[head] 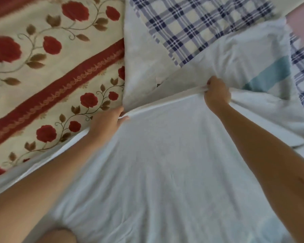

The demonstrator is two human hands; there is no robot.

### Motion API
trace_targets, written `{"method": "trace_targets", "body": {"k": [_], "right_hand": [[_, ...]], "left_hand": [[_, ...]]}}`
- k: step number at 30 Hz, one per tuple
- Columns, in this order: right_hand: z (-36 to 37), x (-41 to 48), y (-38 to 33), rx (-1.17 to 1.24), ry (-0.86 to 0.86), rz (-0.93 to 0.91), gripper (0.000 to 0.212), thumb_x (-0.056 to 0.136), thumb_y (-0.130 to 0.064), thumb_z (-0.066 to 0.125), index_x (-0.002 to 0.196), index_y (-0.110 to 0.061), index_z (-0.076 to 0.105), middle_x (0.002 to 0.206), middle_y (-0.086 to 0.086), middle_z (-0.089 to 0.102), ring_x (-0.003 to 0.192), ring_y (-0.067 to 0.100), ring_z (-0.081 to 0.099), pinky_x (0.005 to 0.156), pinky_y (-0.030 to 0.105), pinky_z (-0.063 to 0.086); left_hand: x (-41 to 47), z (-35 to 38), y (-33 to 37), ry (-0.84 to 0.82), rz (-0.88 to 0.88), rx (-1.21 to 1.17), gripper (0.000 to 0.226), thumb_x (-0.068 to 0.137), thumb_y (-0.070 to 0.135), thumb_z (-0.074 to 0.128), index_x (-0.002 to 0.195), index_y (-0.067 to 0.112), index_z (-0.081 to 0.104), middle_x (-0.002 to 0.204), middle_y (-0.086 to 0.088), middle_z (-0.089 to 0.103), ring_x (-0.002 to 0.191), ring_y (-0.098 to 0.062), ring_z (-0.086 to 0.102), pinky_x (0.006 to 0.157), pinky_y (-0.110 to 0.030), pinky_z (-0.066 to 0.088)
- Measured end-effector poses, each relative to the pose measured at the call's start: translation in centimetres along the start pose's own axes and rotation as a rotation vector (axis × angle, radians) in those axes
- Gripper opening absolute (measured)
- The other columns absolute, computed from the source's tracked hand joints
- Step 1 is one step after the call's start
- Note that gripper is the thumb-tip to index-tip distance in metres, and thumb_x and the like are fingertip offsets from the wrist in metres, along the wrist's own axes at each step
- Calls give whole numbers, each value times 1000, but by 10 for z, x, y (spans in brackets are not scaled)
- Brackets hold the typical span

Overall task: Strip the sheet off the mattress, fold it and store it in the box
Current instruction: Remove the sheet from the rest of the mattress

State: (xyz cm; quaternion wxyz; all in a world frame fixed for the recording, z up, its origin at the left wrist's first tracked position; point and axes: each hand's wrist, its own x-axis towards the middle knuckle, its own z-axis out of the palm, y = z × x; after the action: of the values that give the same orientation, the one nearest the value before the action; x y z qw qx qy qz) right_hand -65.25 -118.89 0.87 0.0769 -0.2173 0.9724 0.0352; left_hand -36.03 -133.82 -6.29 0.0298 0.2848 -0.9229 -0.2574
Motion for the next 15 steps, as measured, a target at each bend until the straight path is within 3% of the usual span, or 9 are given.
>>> {"method": "trace_targets", "body": {"k": [2, 4, 6, 9, 11, 13, 15], "right_hand": [[3, 10, -14, 55, 70, 6, 20, 91, 2, 40, 107, -7, 49, 112, 16, 53, 94, 36, 55, 72, 38, 37], [9, 16, -24, 122, 111, 13, 17, 90, 3, 41, 100, -9, 45, 110, 16, 52, 87, 34, 54, 68, 37, 36], [17, 18, -29, 194, 88, 15, 17, 91, 2, 42, 103, -9, 47, 113, 16, 51, 90, 34, 55, 69, 35, 36], [30, 11, -33, 166, -77, -78, 22, 95, -7, 46, 116, -8, 51, 121, 16, 48, 97, 35, 56, 75, 34, 38], [36, 2, -36, 117, -214, -186, 25, 96, -15, 48, 119, -7, 54, 125, 17, 44, 100, 37, 55, 81, 34, 40], [43, -4, -37, 129, -268, -222, 28, 98, -15, 46, 122, -3, 53, 129, 18, 40, 100, 36, 55, 83, 33, 40], [48, -4, -37, 206, -243, -193, 28, 98, -13, 44, 122, -1, 53, 130, 18, 39, 98, 32, 53, 84, 31, 40]], "left_hand": [[-2, 4, -10, 46, 15, 13, 25, 82, 26, 71, 75, 10, 53, 60, 4, 44, 53, -16, 42, 45, -23, 23], [-7, 10, -20, 47, 25, -7, 25, 77, 27, 75, 79, 9, 57, 82, -5, 54, 75, -23, 51, 61, -30, 41], [-12, 12, -24, -8, 9, -68, 32, 72, 26, 78, 88, 8, 57, 100, -10, 55, 91, -26, 53, 76, -31, 44], [-12, 9, -24, -98, -91, -177, 32, 78, 16, 73, 100, 14, 50, 83, 3, 52, 64, -12, 49, 53, -20, 34], [-9, 4, -21, -185, -102, -199, 27, 83, 14, 67, 107, 15, 53, 80, 8, 52, 59, -6, 48, 49, -18, 29], [-3, -2, -19, -259, -89, -319, 12, 86, 15, 64, 94, 18, 56, 75, 11, 50, 60, -6, 47, 51, -18, 28], [3, -7, -18, -353, -97, -486, 25, 86, 14, 63, 74, 26, 44, 69, 11, 43, 59, -8, 41, 54, -22, 26]]}}
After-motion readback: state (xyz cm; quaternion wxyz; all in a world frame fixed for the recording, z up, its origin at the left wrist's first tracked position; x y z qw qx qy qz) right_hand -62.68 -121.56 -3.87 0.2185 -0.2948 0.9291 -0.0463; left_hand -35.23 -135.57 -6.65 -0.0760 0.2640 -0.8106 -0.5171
